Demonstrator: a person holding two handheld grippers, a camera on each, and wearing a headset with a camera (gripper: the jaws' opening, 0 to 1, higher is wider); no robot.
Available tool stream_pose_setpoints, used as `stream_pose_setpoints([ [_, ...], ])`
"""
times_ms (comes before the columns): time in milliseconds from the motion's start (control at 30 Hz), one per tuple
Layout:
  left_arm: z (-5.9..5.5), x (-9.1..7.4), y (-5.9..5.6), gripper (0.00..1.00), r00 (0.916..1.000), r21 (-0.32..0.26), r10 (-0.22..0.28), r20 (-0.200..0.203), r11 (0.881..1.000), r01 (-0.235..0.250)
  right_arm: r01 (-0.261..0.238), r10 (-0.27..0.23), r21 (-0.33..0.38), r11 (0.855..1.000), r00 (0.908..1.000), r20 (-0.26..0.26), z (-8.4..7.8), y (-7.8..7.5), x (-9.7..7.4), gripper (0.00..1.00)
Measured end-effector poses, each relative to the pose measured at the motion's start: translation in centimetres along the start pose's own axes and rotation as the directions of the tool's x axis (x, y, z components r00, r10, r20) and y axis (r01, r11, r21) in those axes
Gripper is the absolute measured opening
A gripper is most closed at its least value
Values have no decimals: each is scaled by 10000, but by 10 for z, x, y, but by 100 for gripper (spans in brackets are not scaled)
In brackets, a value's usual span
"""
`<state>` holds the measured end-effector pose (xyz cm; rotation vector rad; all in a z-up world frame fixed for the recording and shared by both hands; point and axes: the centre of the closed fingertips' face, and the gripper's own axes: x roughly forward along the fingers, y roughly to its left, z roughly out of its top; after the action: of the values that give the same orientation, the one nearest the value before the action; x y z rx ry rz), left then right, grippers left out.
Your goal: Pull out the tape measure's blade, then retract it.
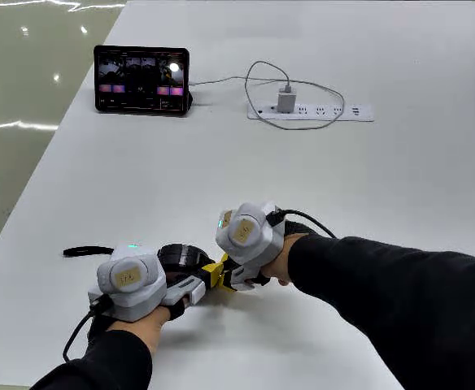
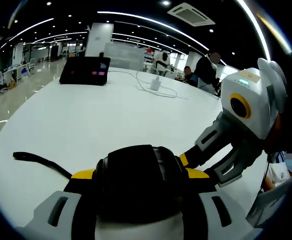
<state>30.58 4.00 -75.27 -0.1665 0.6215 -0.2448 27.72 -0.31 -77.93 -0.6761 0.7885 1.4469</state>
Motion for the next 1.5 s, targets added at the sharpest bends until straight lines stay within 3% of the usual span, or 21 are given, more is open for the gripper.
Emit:
stream_pose_setpoints([
  [233, 1, 0, -1, 65, 10000, 67, -66, -6, 10000, 66, 257, -258, -191, 9995, 9996, -61, 0, -1, 0, 14],
  [367, 3, 0, -2, 65, 9998, 675, -168, -97, 9976, 175, 362, -376, -572, 9977, 9990, -233, -2, 0, -2, 13],
  [533, 4, -1, -3, 66, 9990, 464, -391, -212, 9981, 400, 469, -494, -739, 9962, 9983, -314, -7, -1, -8, 13],
  [767, 4, -2, -12, 84, 9960, 809, -791, -427, 9933, 823, 749, -746, -121, 9971, 9969, 252, -9, -2, -25, 18],
  [900, 1, -4, -17, 99, 9906, 951, -1128, -773, 9882, 1199, 939, -947, 206, 9954, 9946, 431, -21, 1, -36, 21],
  [1267, -1, -12, -12, 99, 9780, 2300, -1667, -1251, 9541, 1920, 1611, -1730, 1193, 9797, 9801, 976, -47, 0, -70, 35],
  [1433, 3, -20, -11, 99, 9646, 2436, -2189, -1473, 9371, 2499, 2057, -2297, 1744, 9630, 9644, 1313, -58, -4, -93, 39],
  [1500, 5, -22, -8, 99, 9645, 2851, -2139, -1552, 9250, 2510, 2178, -2449, 1889, 9575, 9602, 1343, -64, -5, -102, 40],
])
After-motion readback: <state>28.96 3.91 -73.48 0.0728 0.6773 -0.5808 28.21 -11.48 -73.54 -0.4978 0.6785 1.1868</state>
